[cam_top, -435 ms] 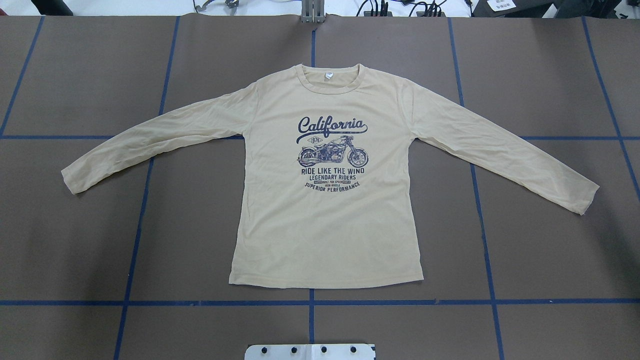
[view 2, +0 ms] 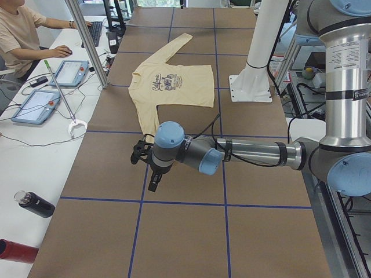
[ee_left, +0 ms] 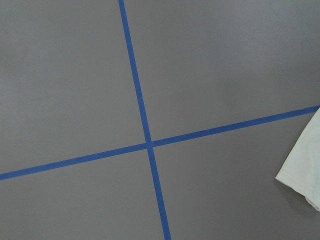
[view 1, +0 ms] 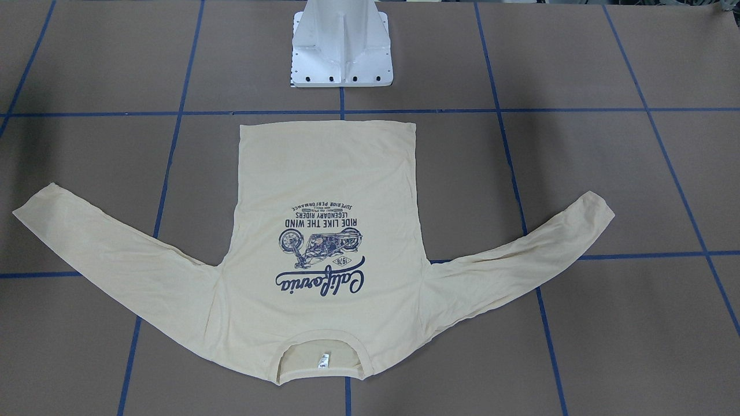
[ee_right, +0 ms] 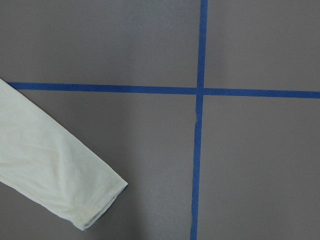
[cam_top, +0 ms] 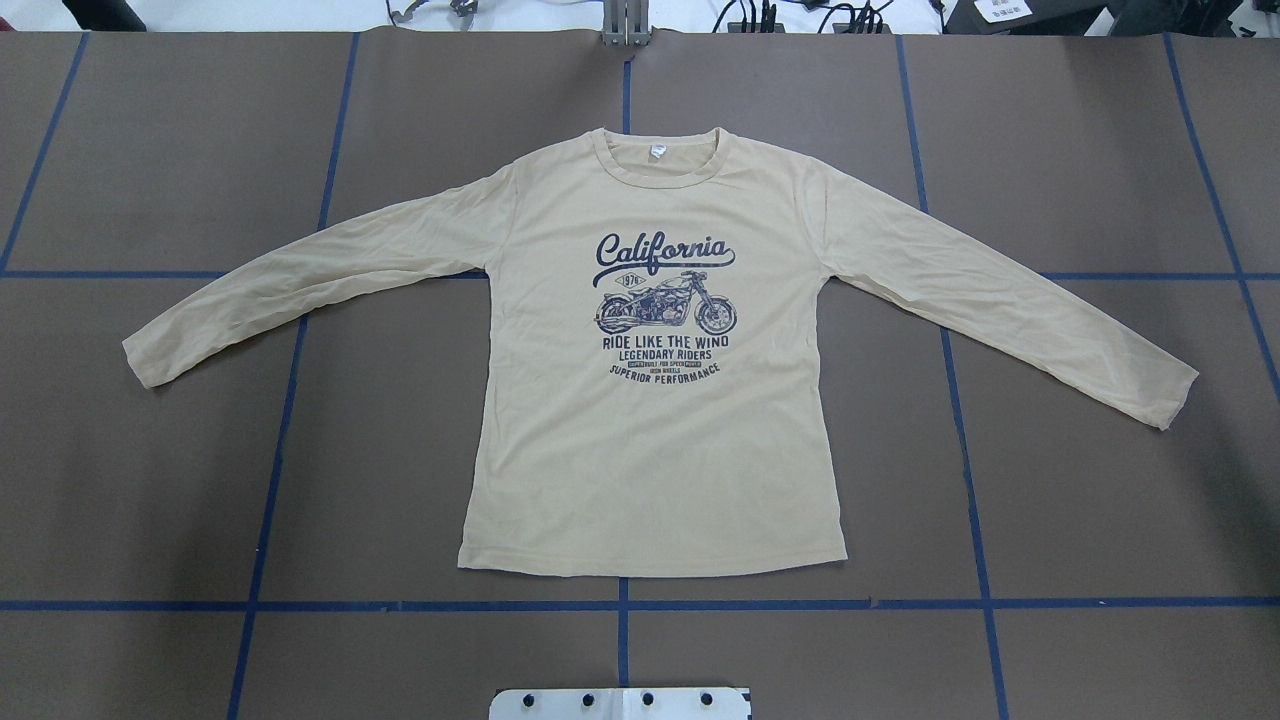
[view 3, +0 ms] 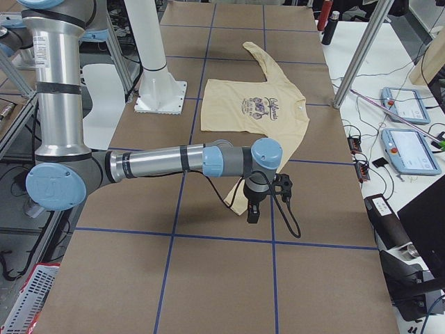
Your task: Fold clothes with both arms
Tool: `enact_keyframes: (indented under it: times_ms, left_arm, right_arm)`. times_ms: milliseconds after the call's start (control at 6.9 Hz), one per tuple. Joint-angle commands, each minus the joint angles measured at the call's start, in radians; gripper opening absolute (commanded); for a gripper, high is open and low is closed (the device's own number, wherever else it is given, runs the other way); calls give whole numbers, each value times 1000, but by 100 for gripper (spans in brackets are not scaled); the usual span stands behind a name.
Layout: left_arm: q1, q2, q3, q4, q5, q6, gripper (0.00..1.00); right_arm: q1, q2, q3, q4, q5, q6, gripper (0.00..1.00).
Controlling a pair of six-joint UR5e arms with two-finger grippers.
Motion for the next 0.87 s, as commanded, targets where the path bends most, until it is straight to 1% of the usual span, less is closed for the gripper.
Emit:
enact_keyframes:
  times_ms: [0, 290, 435, 579, 724]
  left_arm:
    - [-1, 15, -3, -35, 2, -5, 100]
    - [0, 13, -3, -38, 2, -8, 100]
    - [0, 7, -8, -40, 0, -6, 100]
    - [0, 7, -3, -46, 0, -6, 100]
    - [0, 7, 6, -61, 2, -6, 100]
  right_arm:
    - [0, 5, 2, 0, 2, 2, 100]
    - [-5, 7, 30, 2, 5, 5, 100]
    - [-18, 15, 16, 44, 11, 6, 100]
    - [-35, 15, -83, 208, 70, 16, 100]
    - [-46, 37, -217, 392, 100, 114, 100]
